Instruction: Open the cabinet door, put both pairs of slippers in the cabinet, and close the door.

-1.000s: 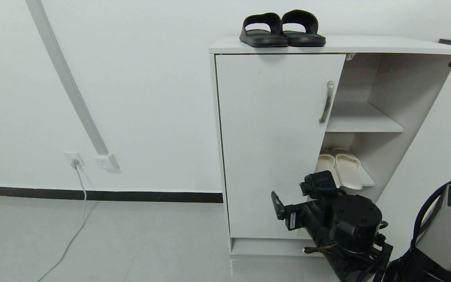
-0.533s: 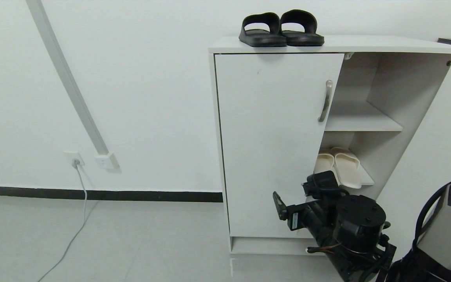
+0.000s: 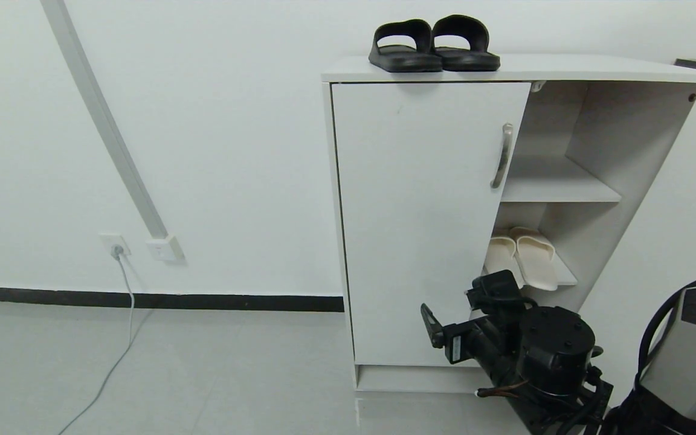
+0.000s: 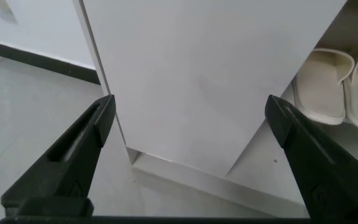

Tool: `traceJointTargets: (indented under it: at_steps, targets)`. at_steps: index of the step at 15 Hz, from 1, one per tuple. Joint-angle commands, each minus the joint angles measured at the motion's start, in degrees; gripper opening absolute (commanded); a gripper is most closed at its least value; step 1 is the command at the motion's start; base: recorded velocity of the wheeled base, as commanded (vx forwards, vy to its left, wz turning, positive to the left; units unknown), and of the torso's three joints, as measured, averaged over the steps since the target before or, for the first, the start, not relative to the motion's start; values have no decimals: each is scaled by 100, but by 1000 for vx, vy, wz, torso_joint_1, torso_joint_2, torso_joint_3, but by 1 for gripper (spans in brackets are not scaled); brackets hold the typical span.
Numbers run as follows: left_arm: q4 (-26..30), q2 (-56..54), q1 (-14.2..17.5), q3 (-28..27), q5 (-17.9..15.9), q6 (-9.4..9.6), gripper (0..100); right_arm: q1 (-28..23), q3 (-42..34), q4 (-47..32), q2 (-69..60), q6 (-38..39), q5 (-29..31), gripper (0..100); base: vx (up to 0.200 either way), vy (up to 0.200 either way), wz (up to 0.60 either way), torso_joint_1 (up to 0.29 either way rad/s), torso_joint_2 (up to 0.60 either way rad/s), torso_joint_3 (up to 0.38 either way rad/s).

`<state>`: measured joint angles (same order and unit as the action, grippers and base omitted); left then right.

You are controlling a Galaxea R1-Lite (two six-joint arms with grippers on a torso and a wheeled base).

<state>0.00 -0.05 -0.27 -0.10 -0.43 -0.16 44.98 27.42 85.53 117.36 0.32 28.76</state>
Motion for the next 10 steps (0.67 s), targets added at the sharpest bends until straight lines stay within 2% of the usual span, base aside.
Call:
traceJointTargets:
  at_steps: [1, 4, 8, 10]
  targets:
    - [0, 5, 0, 1, -1, -2, 0, 2, 1, -1, 33, -5, -2, 100, 0, 0, 0, 0, 0, 0]
    - [0, 5, 0, 1, -1, -2, 0, 2, 9, 25, 68, -5, -11, 100, 0, 0, 0, 0, 0, 0]
    - [0, 5, 0, 1, -1, -2, 0, 10, 1, 43, 68, -40, -2, 100, 0, 0, 0, 16, -216, -306]
    - [0, 5, 0, 1, -1, -2, 0, 10, 1, 43, 59, -40, -2, 100, 0, 0, 0, 49, -566, -361]
